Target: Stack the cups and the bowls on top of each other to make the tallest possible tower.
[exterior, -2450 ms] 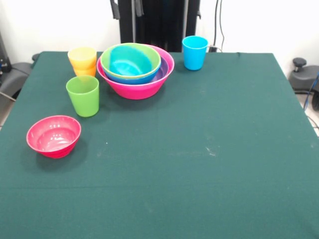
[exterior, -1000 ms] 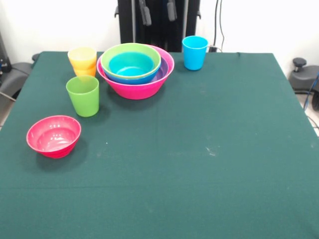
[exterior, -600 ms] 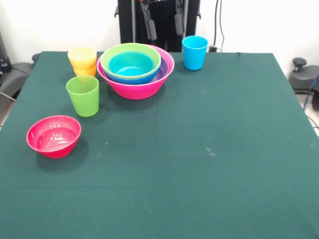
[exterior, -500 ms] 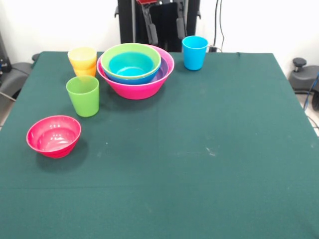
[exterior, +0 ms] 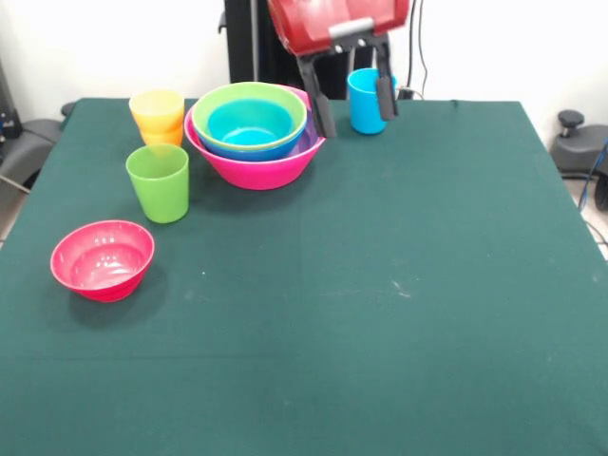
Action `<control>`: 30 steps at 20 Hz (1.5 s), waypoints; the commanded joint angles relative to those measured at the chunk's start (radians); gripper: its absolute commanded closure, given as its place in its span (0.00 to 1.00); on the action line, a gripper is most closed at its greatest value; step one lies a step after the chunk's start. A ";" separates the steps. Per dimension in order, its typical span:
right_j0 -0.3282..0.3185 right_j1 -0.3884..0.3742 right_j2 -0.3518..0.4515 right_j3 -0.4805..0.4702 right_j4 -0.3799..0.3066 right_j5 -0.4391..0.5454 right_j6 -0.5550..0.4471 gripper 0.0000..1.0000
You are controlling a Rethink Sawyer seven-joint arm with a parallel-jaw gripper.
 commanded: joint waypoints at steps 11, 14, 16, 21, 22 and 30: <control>0.083 0.260 -0.114 -0.369 -0.063 0.160 -0.556 0.00; 0.074 0.285 -0.108 -0.401 -0.058 0.175 -0.632 0.00; 0.068 0.292 -0.107 -0.405 -0.050 0.177 -0.658 0.00; 0.045 0.289 -0.114 -0.372 -0.046 0.145 -0.673 0.00; 0.036 0.283 -0.115 -0.353 -0.048 0.130 -0.666 0.00; -0.032 0.255 -0.107 -0.224 -0.057 0.040 -0.640 0.00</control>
